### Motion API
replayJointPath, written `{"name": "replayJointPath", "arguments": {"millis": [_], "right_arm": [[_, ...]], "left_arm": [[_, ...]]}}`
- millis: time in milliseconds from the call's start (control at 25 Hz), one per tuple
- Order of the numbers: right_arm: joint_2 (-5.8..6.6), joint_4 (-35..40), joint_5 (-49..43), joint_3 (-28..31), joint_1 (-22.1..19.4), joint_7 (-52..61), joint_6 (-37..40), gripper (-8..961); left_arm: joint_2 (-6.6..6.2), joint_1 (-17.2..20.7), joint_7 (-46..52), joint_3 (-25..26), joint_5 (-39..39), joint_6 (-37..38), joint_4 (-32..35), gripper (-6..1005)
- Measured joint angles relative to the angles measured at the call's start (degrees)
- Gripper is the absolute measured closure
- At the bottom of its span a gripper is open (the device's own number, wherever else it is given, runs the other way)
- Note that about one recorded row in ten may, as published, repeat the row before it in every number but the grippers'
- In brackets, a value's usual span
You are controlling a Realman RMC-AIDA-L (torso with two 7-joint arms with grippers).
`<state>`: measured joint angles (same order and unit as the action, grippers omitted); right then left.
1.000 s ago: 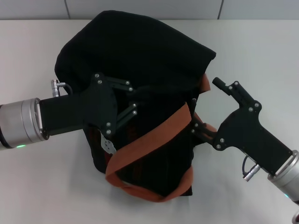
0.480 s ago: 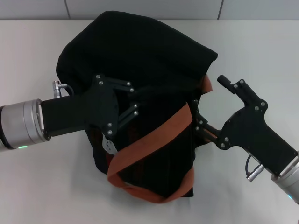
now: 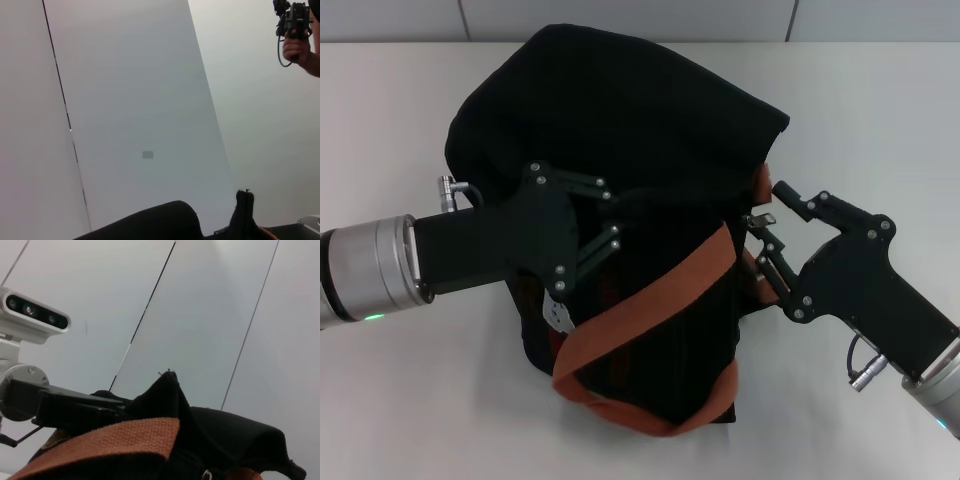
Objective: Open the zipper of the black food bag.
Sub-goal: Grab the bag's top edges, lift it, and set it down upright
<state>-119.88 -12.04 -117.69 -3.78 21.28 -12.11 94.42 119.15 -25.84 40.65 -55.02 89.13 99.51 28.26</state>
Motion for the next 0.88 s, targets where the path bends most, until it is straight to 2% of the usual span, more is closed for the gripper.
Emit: {"name": "replayJointPath", "arguments": {"millis": [160,880], "right_arm": [[0.0,0.0,-0.2,0.0,-0.1,0.0,0.1,694],[0.0,-1.4,0.0,0.0,-1.5,-6.8,-0.9,743]], "left_arm": [[0.02,0.0,0.0,0.0,0.0,-0.3,0.0,899],[0.04,-1.1,-0.7,0.0,0.1,-1.2,-1.9,899]]}}
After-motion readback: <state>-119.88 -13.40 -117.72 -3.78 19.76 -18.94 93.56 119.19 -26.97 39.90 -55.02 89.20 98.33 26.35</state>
